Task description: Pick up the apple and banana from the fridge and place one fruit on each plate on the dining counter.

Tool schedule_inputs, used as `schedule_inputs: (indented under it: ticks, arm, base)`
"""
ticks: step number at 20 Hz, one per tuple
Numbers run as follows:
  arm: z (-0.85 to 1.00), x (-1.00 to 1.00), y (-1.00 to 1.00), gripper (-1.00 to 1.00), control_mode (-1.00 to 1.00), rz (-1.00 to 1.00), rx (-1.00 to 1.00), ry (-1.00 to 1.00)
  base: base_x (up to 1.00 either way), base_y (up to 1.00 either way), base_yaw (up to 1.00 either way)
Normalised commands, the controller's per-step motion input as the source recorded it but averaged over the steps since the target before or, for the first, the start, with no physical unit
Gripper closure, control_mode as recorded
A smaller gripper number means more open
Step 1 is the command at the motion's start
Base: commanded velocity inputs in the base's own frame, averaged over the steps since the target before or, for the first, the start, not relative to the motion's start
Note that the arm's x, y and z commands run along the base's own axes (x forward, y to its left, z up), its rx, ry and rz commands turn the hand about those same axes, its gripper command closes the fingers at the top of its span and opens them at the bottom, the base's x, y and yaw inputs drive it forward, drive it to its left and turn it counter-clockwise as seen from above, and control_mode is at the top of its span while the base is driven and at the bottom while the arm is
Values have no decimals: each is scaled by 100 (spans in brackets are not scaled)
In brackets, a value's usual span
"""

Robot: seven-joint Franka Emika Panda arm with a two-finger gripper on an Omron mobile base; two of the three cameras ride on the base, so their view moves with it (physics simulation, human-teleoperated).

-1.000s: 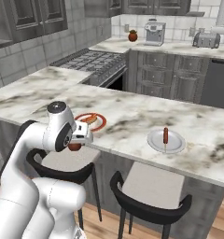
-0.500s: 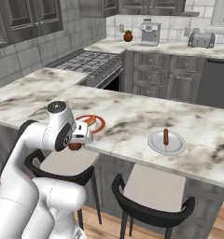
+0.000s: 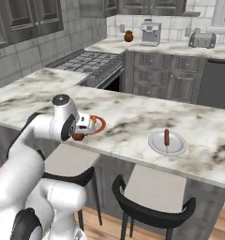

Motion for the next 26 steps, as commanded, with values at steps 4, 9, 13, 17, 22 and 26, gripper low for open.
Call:
schedule_inputs:
  ticks: [4,9,13,17,22,26]
  arm:
    - [11,64,2,100,-100,0,1,10]
    - [-18,77,6,100,-100,0,0,1]
    - [-35,80,15,100,-100,0,0,0]
    - [-35,75,4,100,-100,0,0,2]
    - [-38,60,2,100,-100,0,0,0]
    - [-40,51,3,100,-100,0,0,0]
  base:
    - [0,0,0]
    - [0,0,0]
    - [0,0,0]
    - [0,0,0]
    - [0,0,0]
    - [0,0,0]
